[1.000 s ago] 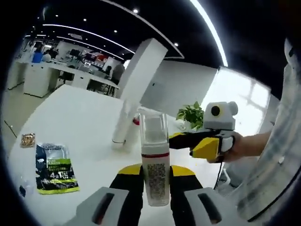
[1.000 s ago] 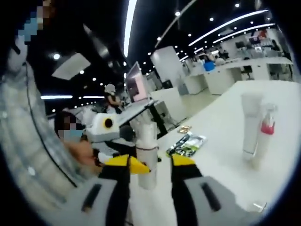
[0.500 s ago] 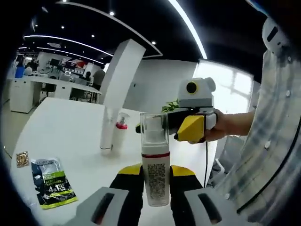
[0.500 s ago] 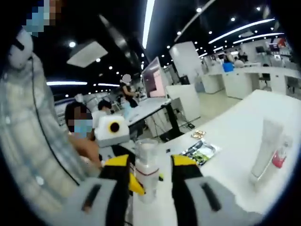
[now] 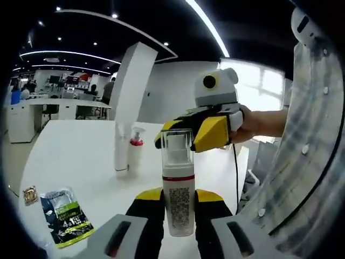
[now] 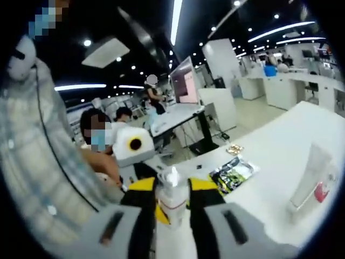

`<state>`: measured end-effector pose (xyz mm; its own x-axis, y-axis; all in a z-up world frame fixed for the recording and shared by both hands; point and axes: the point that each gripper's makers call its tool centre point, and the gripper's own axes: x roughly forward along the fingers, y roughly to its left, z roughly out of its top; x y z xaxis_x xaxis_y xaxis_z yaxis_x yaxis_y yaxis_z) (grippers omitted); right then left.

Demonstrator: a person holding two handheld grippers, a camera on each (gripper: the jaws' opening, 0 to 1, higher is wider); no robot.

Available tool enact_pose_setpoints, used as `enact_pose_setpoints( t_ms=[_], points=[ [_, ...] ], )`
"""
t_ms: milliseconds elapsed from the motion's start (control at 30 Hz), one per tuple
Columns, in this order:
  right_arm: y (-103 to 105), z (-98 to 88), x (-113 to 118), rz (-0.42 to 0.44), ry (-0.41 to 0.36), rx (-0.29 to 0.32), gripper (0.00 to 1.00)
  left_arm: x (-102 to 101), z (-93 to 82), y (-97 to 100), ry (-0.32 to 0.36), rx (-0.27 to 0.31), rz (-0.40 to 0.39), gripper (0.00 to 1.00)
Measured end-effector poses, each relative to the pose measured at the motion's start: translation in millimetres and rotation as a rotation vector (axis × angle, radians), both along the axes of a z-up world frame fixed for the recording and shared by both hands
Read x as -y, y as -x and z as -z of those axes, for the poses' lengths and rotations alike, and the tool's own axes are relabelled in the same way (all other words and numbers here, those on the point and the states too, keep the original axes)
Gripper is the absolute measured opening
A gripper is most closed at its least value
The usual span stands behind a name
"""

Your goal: Arrange the skincare products in the storage area until every visible bottle or jar stands upright without overlapping.

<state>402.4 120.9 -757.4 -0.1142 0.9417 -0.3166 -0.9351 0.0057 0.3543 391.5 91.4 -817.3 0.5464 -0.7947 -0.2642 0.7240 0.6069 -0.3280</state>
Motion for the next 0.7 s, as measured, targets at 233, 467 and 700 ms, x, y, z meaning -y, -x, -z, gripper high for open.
enact_pose_setpoints(
  t_ms=[233,467,700],
  points=[
    [-1,2.3,-2,0.047,0.028,0.088,0.18,1,2.2,-4.6,0.008,0.000,-0.010,0.21],
    [-21,10.7,-1,0.166,0.038,0.092,0.18,-8,19.4,-11.9,0.023,-0.066,-0.104,0.33],
    [-57,29.5,10,0.296,0.073,0.109,0.18,-17,37.0,-8.1,-0.047,-0.104,-0.169,0.55]
  ],
)
